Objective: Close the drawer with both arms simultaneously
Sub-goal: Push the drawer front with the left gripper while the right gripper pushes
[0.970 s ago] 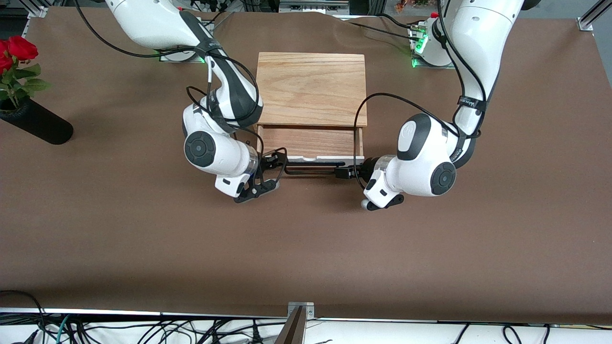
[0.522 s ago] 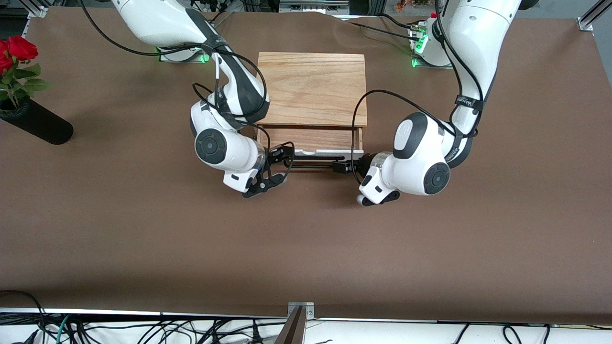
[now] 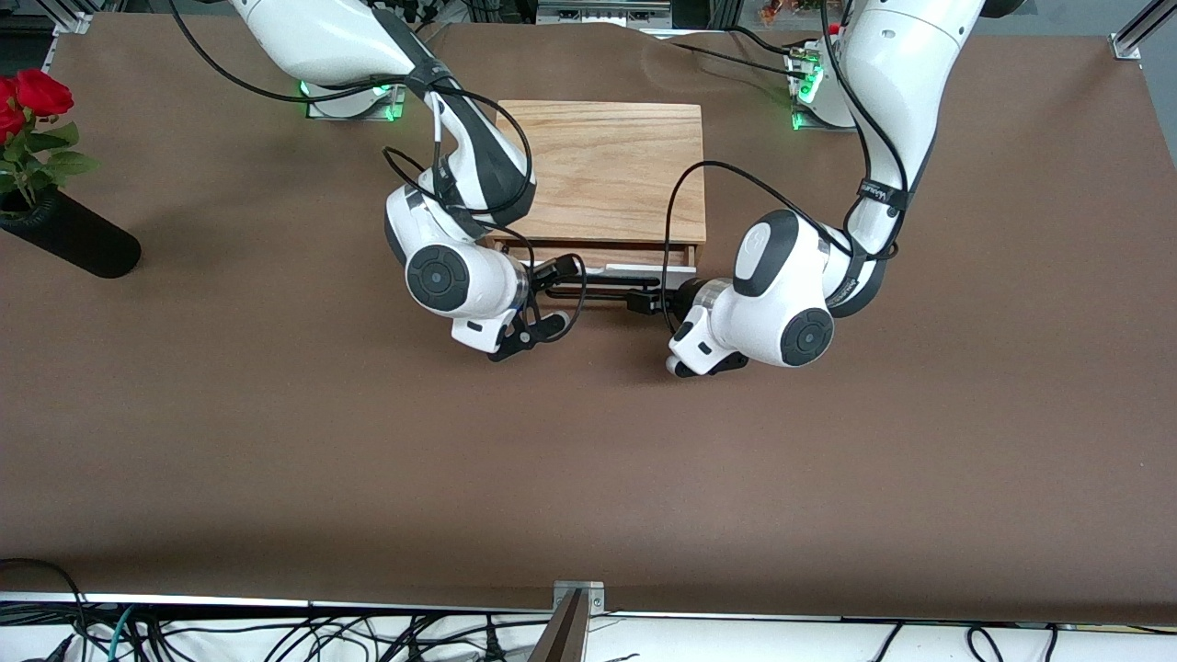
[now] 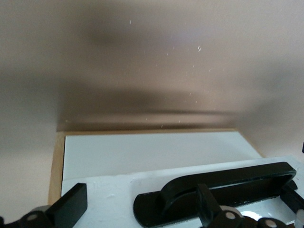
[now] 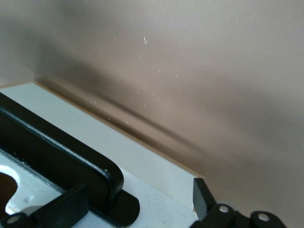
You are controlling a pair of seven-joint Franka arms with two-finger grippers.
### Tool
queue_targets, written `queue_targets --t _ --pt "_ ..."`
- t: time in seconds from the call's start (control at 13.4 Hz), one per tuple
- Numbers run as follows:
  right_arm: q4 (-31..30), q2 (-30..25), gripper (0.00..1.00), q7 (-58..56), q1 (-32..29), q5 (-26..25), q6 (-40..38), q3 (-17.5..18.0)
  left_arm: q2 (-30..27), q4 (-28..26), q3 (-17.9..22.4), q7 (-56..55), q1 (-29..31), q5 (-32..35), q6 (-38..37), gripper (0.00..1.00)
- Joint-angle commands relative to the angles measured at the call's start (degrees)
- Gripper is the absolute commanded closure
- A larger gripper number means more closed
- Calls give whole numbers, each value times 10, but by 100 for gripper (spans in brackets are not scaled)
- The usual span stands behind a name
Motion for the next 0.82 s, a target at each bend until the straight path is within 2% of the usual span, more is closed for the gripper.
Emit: queue_targets --t 0.0,0.15,0.6,0.75 --pt "2 2 0 -1 11 30 -45 -3 -15 -24 5 -2 -12 -2 -40 0" --pt "2 4 0 -1 12 47 -67 -3 -16 -24 5 -3 -12 -2 -57 0" --pt "2 16 0 -4 12 53 -100 7 -13 -23 5 -3 -21 -2 -78 0" --pt "4 20 0 -8 7 83 -100 6 -12 -15 8 -2 -6 -2 -79 0"
